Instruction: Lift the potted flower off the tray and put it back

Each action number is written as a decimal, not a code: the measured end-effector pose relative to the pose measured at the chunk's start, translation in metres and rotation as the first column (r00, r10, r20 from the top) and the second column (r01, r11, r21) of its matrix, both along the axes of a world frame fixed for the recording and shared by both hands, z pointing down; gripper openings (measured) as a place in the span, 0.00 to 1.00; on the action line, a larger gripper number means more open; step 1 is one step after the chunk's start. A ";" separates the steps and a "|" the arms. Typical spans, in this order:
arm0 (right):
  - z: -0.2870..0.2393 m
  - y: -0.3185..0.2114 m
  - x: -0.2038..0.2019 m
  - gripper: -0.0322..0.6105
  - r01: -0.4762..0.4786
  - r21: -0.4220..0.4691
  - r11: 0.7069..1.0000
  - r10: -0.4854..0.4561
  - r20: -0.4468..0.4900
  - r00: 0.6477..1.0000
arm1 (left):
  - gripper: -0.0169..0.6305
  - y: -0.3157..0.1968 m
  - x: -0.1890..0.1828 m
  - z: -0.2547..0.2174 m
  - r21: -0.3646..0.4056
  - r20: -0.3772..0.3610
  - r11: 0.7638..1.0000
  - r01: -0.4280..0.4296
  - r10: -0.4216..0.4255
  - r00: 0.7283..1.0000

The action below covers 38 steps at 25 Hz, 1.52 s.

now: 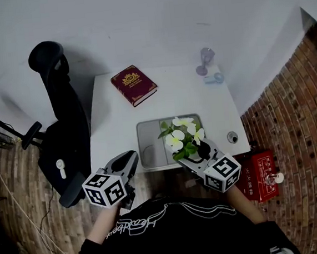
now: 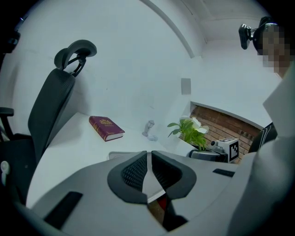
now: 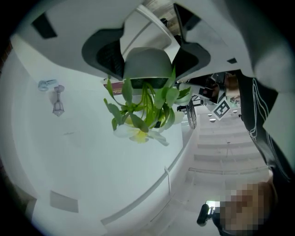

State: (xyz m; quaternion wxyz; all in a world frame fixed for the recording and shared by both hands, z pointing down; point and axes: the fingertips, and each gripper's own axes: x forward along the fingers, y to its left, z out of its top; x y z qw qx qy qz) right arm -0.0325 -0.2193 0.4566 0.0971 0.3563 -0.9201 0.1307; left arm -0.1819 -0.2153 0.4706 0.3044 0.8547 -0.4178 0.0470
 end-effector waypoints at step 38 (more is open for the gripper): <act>0.088 -0.080 0.019 0.55 -0.093 -0.082 0.992 0.076 -0.195 0.978 | 0.11 -0.036 -0.002 0.000 0.006 0.014 1.000 -0.007 0.007 1.000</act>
